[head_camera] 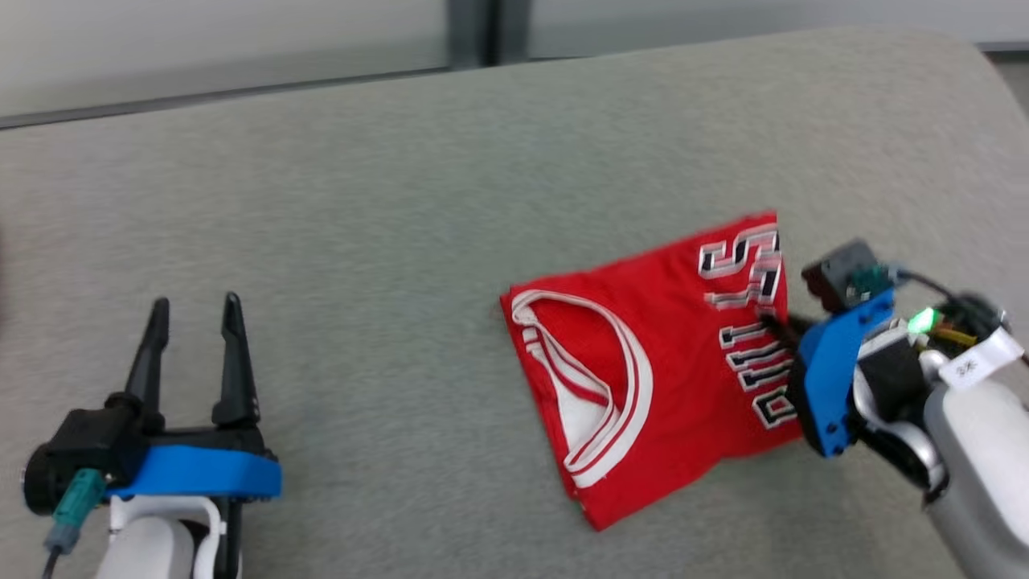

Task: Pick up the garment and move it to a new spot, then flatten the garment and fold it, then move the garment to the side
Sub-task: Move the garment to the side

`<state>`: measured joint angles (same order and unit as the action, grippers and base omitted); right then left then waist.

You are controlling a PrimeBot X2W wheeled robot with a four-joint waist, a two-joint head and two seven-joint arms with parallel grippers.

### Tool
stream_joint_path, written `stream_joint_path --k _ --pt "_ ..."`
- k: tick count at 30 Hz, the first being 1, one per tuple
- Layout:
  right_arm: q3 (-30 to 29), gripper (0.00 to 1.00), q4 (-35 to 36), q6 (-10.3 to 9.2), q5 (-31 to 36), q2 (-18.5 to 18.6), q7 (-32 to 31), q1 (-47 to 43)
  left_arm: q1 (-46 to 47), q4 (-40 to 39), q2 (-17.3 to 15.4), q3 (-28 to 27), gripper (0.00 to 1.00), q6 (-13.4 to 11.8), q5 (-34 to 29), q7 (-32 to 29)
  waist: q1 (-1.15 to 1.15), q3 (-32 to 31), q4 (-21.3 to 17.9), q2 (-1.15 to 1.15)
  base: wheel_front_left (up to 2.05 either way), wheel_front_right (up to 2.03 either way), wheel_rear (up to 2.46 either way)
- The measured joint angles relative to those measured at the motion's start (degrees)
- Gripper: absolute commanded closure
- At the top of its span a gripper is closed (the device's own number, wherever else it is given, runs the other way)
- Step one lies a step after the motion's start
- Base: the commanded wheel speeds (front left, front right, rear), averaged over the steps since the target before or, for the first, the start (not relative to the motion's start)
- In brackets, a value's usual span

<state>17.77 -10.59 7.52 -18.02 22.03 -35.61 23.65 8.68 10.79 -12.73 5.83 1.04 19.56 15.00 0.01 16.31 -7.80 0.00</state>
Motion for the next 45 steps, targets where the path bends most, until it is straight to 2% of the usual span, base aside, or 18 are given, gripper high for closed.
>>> stream_joint_path --k 5,10,13,19,24,29,30,31,32,33,34,40,45 --pt "8.2 1.0 -0.3 0.0 -2.2 7.5 3.1 11.0 1.4 -3.8 -1.8 -2.2 0.0 -0.9 -1.5 0.0 0.0 4.5 -8.4 0.0 0.0 0.0 0.0" --pt "13.6 1.0 -7.0 -0.01 -2.8 12.2 9.3 20.3 2.4 -6.8 -3.5 -2.0 0.0 -1.6 -3.2 -0.4 0.0 7.6 -15.1 0.0 0.0 0.0 0.0" --pt "14.3 1.0 -12.1 -0.01 -3.2 13.7 13.7 24.0 3.2 -8.8 -4.7 -1.6 0.0 -1.6 -4.1 -2.0 0.0 9.3 -17.6 0.0 0.0 0.0 0.0" --pt "13.5 1.0 -21.6 -0.01 -2.7 14.3 20.8 28.8 4.4 -12.7 -7.0 -1.5 0.0 -1.8 -5.1 -5.2 0.0 12.3 -19.5 0.0 0.0 0.0 0.0" --pt "11.5 1.0 -28.0 -0.01 -2.7 13.7 25.0 30.3 4.4 -15.3 -8.5 -1.5 0.0 -1.8 -5.5 -7.4 0.0 13.6 -19.1 0.0 0.0 0.0 0.0" --pt "11.4 1.0 -31.5 -0.01 -2.6 12.0 27.5 31.6 4.4 -16.4 -8.8 -1.4 0.0 -1.9 -5.4 -8.4 0.01 14.1 -17.8 0.0 0.0 0.0 0.0" --pt "10.8 0.6 -32.6 -0.02 -2.7 11.8 27.6 31.8 4.3 -16.3 -8.8 -1.3 0.0 -2.0 -5.4 -8.4 0.01 14.0 -17.4 0.0 0.0 0.0 0.0" --pt "10.7 0.53 -33.5 -0.02 -2.5 11.5 27.6 31.9 4.2 -16.3 -8.8 -1.3 0.0 -2.0 -5.2 -8.4 0.0 13.9 -17.1 0.0 0.0 0.0 0.0" --pt "10.3 0.53 -34.5 -0.01 -2.4 11.1 27.6 31.9 4.1 -16.2 -8.7 -1.3 0.0 -2.0 -5.0 -8.3 0.0 13.6 -16.8 0.0 0.0 0.0 0.0" --pt "9.9 0.3 -35.4 -0.01 -2.3 10.8 27.6 31.9 3.9 -16.1 -8.5 -1.2 0.0 -2.1 -4.9 -8.3 0.0 13.2 -16.5 0.0 0.0 0.0 0.0" --pt "9.8 0.0 -36.2 -0.01 -2.2 10.6 27.5 31.8 3.7 -15.9 -8.4 -1.1 0.0 -2.1 -4.9 -8.0 0.0 12.8 -16.2 0.0 0.0 0.0 0.0" --pt "7.0 0.0 -40.4 -0.02 -2.1 8.9 26.0 30.5 2.1 -13.3 -6.6 -0.2 0.0 -2.3 -3.8 -6.3 0.0 8.6 -14.6 0.0 0.0 0.0 0.0" --pt "4.8 0.0 -39.1 -0.02 -2.3 7.2 28.0 26.3 -0.2 -9.7 -4.2 0.8 0.0 -2.3 -2.4 -3.9 -0.02 1.8 -12.2 0.0 0.0 0.0 0.0"
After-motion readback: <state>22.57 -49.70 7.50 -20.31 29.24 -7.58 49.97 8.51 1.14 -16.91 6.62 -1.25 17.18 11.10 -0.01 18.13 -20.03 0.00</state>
